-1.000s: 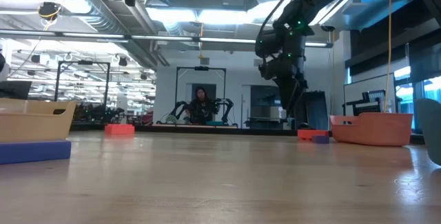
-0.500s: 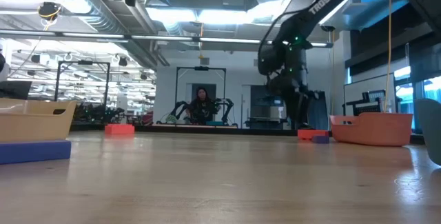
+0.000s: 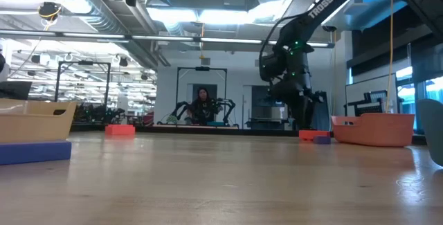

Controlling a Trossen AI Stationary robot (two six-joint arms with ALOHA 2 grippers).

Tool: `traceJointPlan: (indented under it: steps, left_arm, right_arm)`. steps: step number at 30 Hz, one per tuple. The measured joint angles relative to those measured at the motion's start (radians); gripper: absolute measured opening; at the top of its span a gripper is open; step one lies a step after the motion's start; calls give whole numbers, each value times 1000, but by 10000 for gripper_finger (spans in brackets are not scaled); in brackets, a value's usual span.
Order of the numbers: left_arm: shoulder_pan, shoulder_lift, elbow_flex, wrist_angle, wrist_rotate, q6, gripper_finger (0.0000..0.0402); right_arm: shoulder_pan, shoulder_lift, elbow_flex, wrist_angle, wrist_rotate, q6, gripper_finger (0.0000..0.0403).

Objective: Sort & place blocks by color
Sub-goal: Put the top right orange game piece into the blue bin

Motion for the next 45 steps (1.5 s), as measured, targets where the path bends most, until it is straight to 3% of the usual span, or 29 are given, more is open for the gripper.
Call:
traceJointPlan:
  steps: [9,23,32,45]
  left_arm:
    - [0,0,0,-1,0,0,194]
    - [0,0,0,-1,0,0,194]
    - [0,0,0,-1,0,0,194]
    - [0,0,0,-1,30,-15,194]
  right_arm:
    - [-6,0,0,-21,112,-35,197]
    - [-6,31,2,-1,109,22,197]
    - [-6,32,2,16,104,58,149]
    - [-6,33,1,35,102,121,146]
